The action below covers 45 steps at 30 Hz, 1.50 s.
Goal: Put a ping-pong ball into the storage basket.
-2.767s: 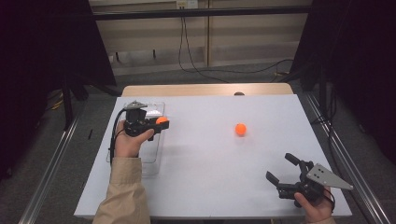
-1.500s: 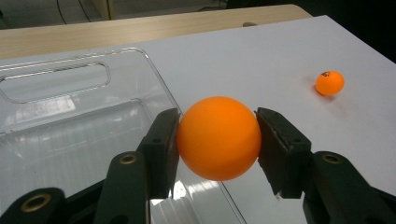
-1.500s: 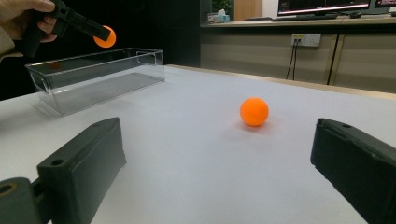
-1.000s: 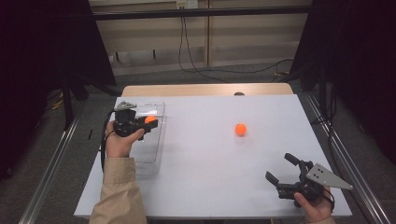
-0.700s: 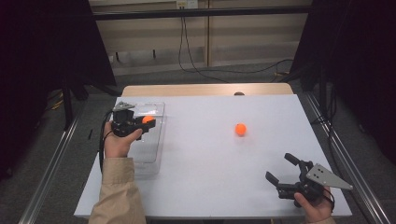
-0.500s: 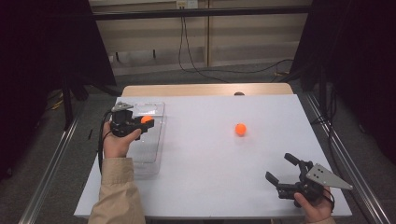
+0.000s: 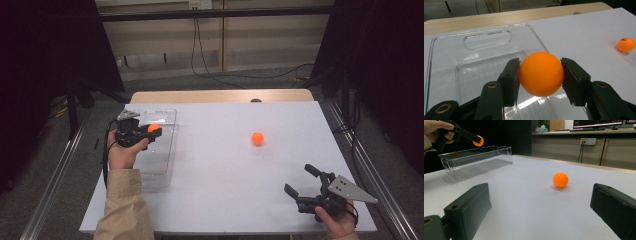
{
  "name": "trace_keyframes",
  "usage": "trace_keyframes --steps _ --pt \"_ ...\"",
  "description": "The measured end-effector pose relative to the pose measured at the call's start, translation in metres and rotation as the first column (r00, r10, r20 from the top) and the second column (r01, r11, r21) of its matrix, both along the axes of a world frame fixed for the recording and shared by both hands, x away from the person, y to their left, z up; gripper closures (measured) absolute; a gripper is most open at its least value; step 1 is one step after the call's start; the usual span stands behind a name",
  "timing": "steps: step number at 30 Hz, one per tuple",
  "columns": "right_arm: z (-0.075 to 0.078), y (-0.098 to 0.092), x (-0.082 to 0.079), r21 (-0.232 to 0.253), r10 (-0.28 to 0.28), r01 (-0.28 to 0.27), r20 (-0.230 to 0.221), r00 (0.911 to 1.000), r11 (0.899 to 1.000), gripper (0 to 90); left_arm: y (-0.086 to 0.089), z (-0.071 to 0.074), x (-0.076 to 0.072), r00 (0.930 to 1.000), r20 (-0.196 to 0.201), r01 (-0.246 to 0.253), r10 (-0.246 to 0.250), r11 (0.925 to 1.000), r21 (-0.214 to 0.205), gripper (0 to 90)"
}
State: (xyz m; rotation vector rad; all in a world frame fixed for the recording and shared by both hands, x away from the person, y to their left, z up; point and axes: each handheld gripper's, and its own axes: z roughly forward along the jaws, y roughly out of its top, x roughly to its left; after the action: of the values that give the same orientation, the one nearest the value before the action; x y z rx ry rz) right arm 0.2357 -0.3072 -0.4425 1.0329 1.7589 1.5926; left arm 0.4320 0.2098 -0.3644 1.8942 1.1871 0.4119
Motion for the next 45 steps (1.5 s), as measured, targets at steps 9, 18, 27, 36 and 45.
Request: trace_keyframes --steps 9,18,27,36,45 --pt "0.0 0.0 0.0 0.0 0.0 0.0 0.0 1.0 1.0 2.5 0.004 -0.001 0.0 0.9999 0.002 -0.015 0.015 0.9997 0.022 51.0" --pt "0.0 0.0 0.0 0.001 0.0 0.0 -0.001 1.0 1.0 2.5 0.005 -0.002 0.0 0.9996 0.004 -0.027 0.027 0.9988 0.04 50.9" --pt "0.0 0.0 0.0 0.001 0.0 0.0 0.0 1.0 1.0 2.5 0.007 -0.009 0.002 0.9988 -0.014 -0.045 0.046 0.9976 0.052 50.9" --pt "0.0 0.0 0.0 0.001 0.0 0.0 0.0 1.0 1.0 2.5 0.006 -0.013 0.004 0.9982 -0.035 -0.046 0.048 0.996 0.077 50.8" --pt "0.0 0.0 0.0 0.002 0.001 -0.001 0.001 1.0 1.0 2.5 0.007 -0.017 0.006 0.9972 -0.056 -0.046 0.051 0.995 0.089 50.7"
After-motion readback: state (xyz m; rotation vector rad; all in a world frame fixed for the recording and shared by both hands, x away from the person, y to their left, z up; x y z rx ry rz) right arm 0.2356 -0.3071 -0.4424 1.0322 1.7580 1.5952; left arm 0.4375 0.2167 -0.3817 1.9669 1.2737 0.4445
